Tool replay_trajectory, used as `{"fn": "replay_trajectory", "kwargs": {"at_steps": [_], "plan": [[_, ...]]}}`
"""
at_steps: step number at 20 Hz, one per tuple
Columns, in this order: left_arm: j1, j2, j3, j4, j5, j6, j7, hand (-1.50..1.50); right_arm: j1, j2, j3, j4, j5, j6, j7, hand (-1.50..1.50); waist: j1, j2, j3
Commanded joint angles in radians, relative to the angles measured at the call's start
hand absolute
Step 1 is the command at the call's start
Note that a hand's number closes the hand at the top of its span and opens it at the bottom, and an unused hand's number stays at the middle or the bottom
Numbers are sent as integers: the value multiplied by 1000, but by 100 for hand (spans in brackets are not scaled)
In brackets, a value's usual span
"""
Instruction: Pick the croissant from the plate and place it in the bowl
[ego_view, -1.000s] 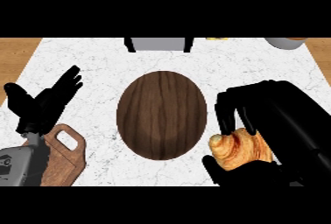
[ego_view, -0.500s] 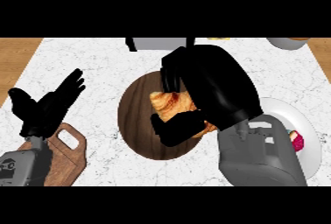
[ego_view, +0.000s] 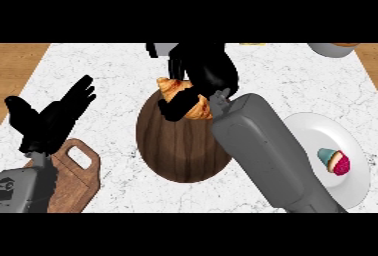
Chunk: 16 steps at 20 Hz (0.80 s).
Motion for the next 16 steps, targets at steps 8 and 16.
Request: {"fn": "replay_trajectory", "kwargs": {"at_steps": [8, 16], "plan": [[-25, -20, -37, -3, -10, -10, 3, 0, -54, 0, 21, 479, -311, -277, -203, 150, 50, 13, 0], [-43, -40, -62, -3, -8, -19, 6, 0, -136, 0, 46, 661, -545, -466, -404, -150, 80, 18, 1]]}}
